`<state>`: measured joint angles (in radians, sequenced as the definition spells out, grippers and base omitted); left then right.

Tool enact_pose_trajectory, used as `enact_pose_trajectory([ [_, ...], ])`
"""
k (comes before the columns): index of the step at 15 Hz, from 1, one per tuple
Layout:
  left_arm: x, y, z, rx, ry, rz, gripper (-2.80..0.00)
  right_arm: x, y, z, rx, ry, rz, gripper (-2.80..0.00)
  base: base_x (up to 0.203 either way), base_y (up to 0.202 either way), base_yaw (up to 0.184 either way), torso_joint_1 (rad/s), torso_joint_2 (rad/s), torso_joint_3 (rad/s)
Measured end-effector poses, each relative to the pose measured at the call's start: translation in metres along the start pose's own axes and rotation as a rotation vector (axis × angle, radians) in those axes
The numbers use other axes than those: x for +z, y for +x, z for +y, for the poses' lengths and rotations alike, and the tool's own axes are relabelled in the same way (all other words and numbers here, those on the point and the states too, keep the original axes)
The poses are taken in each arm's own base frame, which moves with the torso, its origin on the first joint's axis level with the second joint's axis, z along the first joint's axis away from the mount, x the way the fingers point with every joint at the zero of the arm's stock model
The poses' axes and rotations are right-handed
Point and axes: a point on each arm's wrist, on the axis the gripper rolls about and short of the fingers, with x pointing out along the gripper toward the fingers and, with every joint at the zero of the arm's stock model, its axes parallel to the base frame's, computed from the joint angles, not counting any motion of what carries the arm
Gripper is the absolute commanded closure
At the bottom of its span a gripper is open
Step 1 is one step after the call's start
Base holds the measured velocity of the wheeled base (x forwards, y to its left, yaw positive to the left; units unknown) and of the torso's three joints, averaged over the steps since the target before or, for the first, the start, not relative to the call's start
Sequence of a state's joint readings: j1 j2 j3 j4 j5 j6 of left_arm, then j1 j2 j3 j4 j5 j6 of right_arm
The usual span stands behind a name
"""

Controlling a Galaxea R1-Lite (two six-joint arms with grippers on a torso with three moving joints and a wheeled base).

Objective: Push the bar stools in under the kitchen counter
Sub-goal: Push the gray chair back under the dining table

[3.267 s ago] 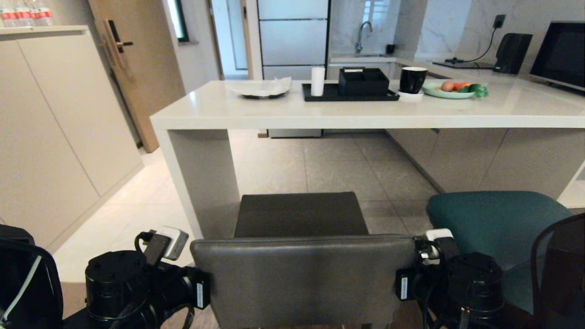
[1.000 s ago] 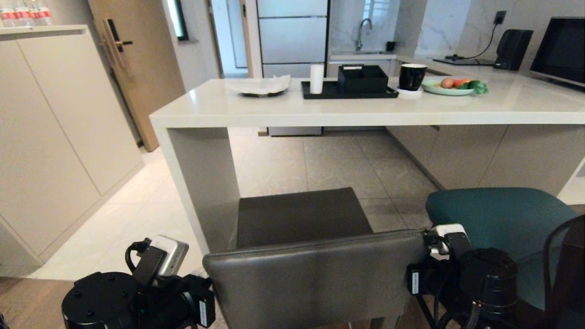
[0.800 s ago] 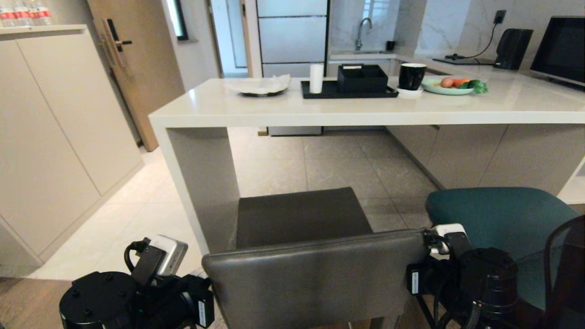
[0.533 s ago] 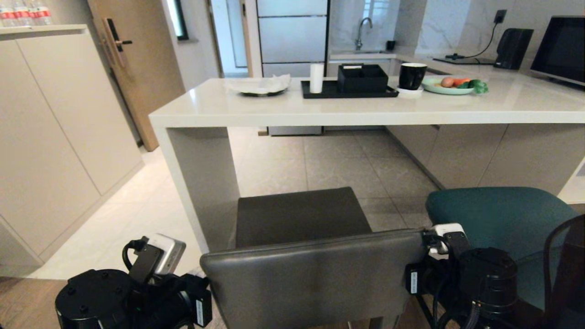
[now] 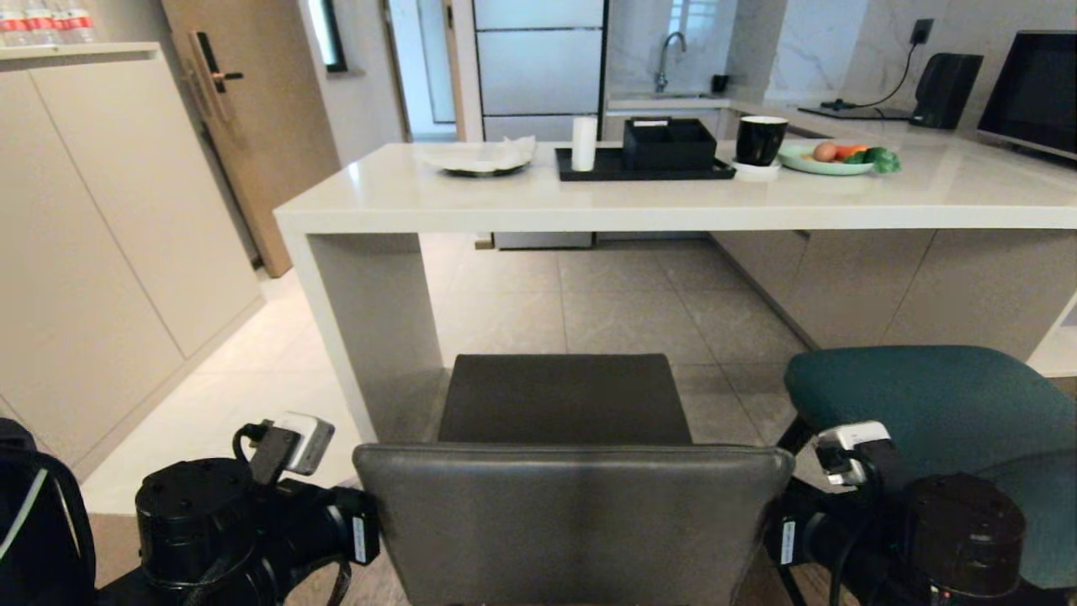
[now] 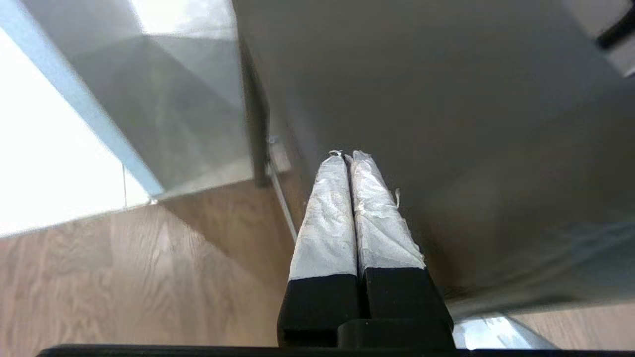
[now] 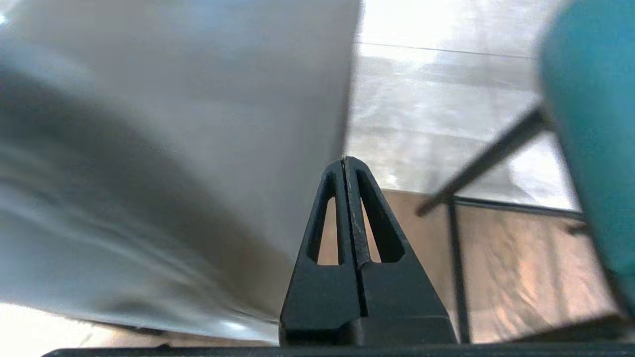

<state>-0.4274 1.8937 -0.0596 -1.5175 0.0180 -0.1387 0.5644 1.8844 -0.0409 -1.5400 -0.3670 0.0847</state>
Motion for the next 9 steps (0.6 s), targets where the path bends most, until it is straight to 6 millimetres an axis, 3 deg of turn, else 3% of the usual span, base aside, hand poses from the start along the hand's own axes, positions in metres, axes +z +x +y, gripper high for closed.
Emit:
enact_pose_trajectory([
  [4,0.001,0.0,0.001,-0.017,-0.005,-0.005,0.0,0.004,-0.003,-0.003,-0.018,0.003,-0.017,0.0,0.0,0.0,0.0,0.0,0.0,0.0],
  [9,0.004,-0.011,-0.011,-0.089,0.0,-0.02,0.0,0.023,0.014,0.022,0.045,-0.002,-0.095,0.0,0.0,0.0,0.0,0.0,0.0,0.0],
])
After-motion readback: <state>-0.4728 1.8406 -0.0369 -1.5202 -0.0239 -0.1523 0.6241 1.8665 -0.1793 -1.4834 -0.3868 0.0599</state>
